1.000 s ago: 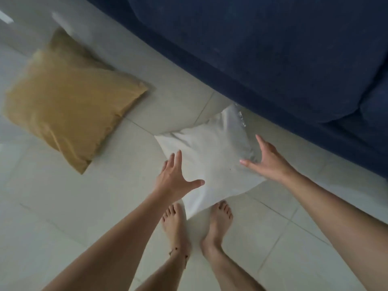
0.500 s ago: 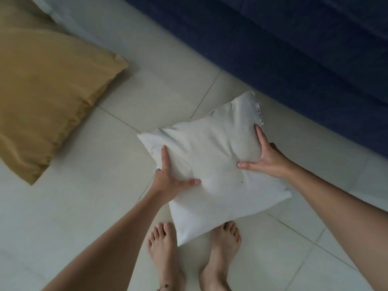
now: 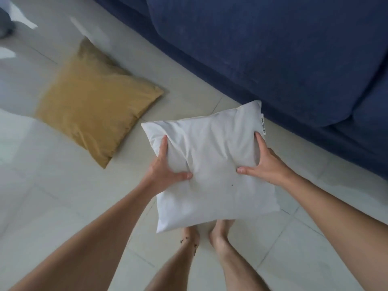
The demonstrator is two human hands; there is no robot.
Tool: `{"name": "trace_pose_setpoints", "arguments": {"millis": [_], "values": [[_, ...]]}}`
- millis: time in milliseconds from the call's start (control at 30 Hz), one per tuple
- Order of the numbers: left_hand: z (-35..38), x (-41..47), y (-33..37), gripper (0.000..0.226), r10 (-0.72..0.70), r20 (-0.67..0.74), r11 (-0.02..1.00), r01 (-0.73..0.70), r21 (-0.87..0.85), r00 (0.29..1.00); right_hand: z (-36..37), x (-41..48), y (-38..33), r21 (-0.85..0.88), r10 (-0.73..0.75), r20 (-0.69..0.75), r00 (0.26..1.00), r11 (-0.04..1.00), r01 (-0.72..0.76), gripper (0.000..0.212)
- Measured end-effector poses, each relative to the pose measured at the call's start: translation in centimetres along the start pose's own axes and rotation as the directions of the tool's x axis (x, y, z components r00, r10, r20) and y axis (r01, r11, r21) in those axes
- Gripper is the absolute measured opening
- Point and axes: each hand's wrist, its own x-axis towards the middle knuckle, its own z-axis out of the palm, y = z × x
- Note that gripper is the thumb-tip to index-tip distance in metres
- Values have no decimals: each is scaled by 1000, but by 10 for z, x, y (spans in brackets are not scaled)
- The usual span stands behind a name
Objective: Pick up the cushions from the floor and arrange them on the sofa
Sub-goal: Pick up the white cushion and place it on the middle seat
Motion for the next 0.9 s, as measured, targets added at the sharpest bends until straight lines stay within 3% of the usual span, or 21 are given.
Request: {"name": "trace_pose_setpoints", "arguments": {"millis": [267,467,733,900], "values": [[-99,-121,107,142,81,-23,985,-76,154,996,-78,-135,-81,95,-74,-80,994,992,81,133],[-139,-167,206,141,236,-42,959,-226,173,971,-163,-197,-115,112,-130,-201,971,982,155,132],[-156,-145,352,144,448,-28,865,-425,267,894,-273,-214,-113,216,-189,-404,895,931,294,132],[-163,-103,429,140,559,30,788,-542,292,828,-324,-190,-118,265,-146,-518,843,909,321,127]]}}
